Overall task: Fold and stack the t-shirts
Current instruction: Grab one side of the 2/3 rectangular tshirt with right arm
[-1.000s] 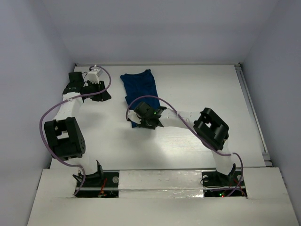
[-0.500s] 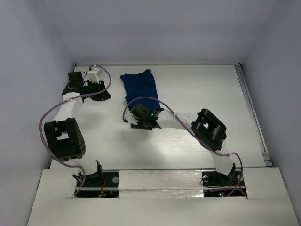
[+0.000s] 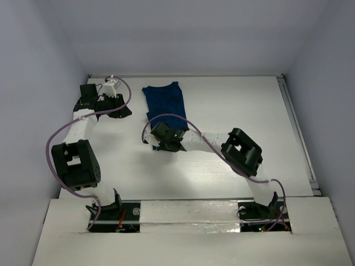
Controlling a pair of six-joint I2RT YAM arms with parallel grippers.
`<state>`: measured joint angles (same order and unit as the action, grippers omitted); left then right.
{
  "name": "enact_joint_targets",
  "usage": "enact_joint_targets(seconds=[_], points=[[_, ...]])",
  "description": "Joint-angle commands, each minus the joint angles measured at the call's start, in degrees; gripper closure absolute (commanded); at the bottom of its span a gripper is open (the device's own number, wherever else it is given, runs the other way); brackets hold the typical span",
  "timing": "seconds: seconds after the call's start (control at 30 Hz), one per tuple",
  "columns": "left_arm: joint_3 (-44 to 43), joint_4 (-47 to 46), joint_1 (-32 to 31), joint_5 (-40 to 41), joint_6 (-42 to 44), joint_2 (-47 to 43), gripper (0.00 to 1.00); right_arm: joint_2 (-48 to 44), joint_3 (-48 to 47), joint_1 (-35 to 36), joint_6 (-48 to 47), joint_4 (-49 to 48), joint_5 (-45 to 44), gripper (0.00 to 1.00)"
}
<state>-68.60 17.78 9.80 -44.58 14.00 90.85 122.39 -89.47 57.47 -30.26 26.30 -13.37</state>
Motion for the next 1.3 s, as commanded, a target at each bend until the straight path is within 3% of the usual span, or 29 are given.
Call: enact_joint_targets(seconds=[0.0, 0.33, 0.47, 0.77, 1.07, 1.27], points=[[1.0, -2.0, 0.1, -4.4, -0.7, -1.9, 0.72, -0.3, 2.3, 0.5, 1.8, 0.9, 2.2, 1.0], [-5.0, -2.8, -2.9, -12.5, -3.7, 8.2, 0.74, -10.1, 10.5, 2.9, 4.0, 2.0, 6.8, 1.0], [-8.5, -2.6, -10.0, -10.6, -4.9, 12.7, 0.9, -11.6, 12.0, 3.5, 4.1, 2.4, 7.8, 1.0], [-20.1, -0.6, -18.4, -7.2, -7.8, 24.4, 0.9, -16.3, 14.4, 5.8, 3.7, 4.5, 10.1, 1.0], [-19.0, 3.7, -21.3, -2.5, -6.1, 29.0, 0.97, -22.4, 16.9, 6.3, 4.1, 6.0, 11.4, 1.0], [-15.4, 8.6, -24.2, -3.6, -2.0, 30.0, 0.99, -23.0, 16.9, 6.3, 4.1, 6.2, 11.5, 1.0]])
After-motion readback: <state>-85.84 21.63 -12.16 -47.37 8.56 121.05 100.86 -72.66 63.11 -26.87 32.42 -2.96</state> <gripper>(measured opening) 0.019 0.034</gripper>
